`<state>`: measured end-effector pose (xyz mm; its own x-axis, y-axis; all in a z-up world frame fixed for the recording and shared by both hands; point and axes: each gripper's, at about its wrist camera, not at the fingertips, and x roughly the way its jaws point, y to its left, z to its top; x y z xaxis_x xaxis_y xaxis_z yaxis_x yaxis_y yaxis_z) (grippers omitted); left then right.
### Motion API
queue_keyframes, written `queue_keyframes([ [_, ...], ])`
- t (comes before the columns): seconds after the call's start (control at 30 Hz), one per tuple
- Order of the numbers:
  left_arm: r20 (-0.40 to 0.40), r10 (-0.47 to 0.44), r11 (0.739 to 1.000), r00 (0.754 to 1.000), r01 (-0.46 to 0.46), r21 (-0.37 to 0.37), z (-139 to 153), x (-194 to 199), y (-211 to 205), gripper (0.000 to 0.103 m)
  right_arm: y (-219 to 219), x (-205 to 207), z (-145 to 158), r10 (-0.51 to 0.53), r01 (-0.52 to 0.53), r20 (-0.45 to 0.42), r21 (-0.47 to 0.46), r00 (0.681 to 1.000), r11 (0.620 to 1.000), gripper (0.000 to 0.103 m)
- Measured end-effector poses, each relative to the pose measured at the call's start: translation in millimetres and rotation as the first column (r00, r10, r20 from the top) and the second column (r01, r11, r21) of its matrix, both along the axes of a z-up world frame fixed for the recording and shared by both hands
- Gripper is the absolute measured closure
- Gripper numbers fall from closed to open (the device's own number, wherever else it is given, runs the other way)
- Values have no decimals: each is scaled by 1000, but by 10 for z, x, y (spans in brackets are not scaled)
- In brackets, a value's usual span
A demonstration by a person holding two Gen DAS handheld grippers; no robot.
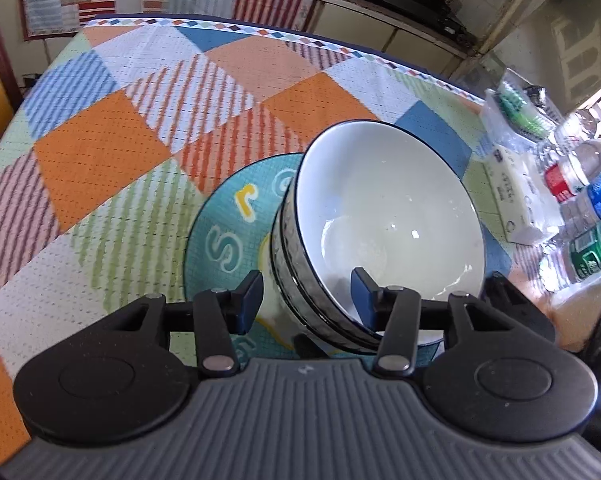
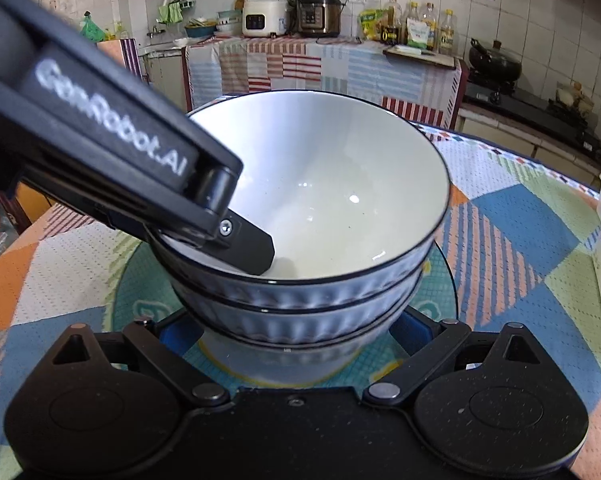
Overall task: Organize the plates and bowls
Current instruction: 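Lower the bowl stack onto the teal plate and open both grippers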
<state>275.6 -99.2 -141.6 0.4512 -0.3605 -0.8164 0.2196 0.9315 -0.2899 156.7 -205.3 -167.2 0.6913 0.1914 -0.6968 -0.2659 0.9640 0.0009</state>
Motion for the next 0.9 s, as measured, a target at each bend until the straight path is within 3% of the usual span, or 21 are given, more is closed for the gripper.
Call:
queue_keyframes([
  [0.23, 74, -2, 998, 997, -3, 64, 296, -187, 10, 48, -39, -184, 192, -12, 12, -49, 5, 999, 1000, 3],
  [0.4, 96, 13, 999, 995, -17, 50, 506, -378, 104, 43, -32, -413, 323, -21, 20, -44, -17, 999, 1000, 3],
  [0.53, 120, 16, 999, 993, -21, 46, 653, -563, 179, 41, -95, -527, 432, -39, 41, -65, 29, 997, 999, 3],
  [0.67, 133, 7, 999, 991, -14, 50, 783, -750, 253, 39, -104, -661, 512, -65, 65, -45, 4, 997, 998, 3],
  [0.9, 175, -15, 992, 985, -7, 124, 986, -1085, 341, 25, -153, -853, 696, -94, 94, -15, 9, 995, 995, 3],
])
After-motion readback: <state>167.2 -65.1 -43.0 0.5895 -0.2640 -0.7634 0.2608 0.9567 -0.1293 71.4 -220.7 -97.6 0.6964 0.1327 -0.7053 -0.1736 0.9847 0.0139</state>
